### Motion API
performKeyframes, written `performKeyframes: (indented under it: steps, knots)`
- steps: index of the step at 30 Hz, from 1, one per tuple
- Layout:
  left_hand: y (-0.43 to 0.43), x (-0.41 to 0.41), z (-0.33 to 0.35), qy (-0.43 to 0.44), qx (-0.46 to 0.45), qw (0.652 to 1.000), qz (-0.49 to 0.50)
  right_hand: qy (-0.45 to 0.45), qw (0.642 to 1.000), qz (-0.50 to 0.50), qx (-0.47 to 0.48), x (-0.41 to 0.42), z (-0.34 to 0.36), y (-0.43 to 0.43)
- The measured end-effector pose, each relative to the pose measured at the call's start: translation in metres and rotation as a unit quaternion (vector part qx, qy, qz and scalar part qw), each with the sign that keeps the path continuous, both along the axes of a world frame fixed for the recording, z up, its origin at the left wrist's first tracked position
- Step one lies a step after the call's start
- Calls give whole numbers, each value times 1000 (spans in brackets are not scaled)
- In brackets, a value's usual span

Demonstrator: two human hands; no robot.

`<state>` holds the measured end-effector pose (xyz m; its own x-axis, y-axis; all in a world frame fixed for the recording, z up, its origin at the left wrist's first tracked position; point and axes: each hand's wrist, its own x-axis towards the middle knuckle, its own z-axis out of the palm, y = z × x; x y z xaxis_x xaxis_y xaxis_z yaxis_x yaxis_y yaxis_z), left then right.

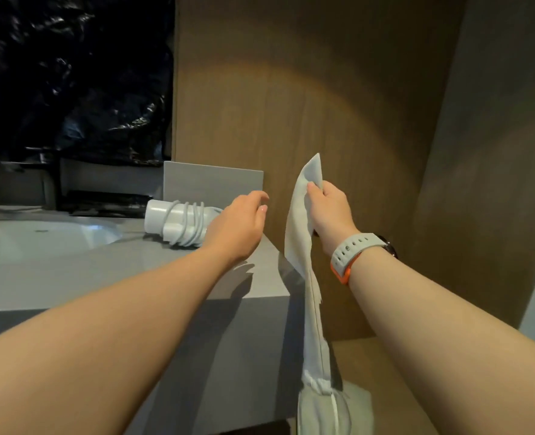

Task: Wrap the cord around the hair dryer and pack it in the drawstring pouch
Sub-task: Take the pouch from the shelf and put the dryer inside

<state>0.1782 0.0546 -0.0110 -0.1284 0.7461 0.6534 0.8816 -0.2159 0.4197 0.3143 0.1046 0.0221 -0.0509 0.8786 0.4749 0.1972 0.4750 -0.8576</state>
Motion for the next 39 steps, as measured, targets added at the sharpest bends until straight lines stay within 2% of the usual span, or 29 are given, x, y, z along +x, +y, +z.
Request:
performKeyframes:
  steps: [8,12,18,22,25,27,29,33,35,39]
  knots:
    - [-5,-116,-18,-38,-41,995,78,-19,999,40,-27,-103,-13,12]
    - [6,-150,-24,-75,-14,987,138,-24,997,62,-33,-141,-16,28]
    - [39,-182,-8,-116,44,984,129,-18,990,121,-71,-191,-9,51]
    - [52,-194,-16,-174,77,975,117,-9,967,209,-143,-215,-1,60]
    - [62,-197,-27,-218,46,970,96,-13,966,216,-141,-211,-1,70]
    - [67,-197,-29,-207,14,973,99,-18,968,220,-121,-204,-4,75]
    - [71,-193,-30,-154,0,982,109,-65,970,219,-79,-198,-7,78]
    - [75,-192,-31,-63,-18,983,172,-252,948,191,26,-182,-15,82]
    - [74,-195,-28,-73,-1,980,186,-316,932,172,40,-173,-27,87]
    - [71,-202,-24,-106,65,976,179,-373,913,132,97,-175,-47,79]
